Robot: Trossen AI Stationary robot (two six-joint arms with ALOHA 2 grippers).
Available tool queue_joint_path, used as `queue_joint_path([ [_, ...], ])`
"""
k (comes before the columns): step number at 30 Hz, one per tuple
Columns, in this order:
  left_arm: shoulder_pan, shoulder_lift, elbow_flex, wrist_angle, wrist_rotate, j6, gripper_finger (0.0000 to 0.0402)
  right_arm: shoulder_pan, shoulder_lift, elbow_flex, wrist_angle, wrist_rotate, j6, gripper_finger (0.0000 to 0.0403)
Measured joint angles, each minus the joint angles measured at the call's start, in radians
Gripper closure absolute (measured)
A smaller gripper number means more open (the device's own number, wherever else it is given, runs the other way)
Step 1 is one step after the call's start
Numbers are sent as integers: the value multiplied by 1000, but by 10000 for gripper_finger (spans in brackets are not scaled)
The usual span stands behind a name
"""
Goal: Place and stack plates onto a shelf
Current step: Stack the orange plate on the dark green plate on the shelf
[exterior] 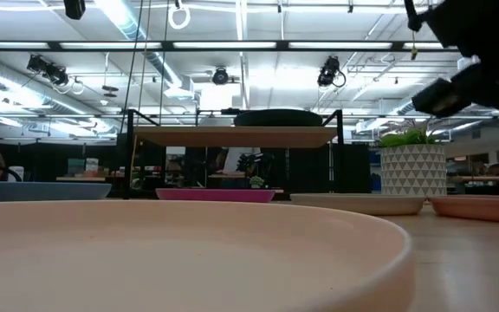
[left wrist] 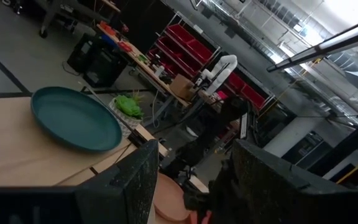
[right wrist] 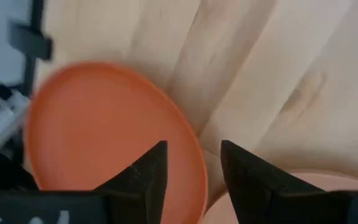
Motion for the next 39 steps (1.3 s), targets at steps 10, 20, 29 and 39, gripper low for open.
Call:
queue_joint_path([
  [10,0,0,0,0,18,0,186,41,176,0,1,-8,-58,219],
  [20,0,0,0,0,55,-1,186,48,200,0,12,4,-63,350],
  [29,0,0,0,33,73,-44,186,-7,73,145,-229,21,-106,387],
  [39,0,-1,0,47,101,-60,186,-284,8,547,-560,-34,-118,390],
])
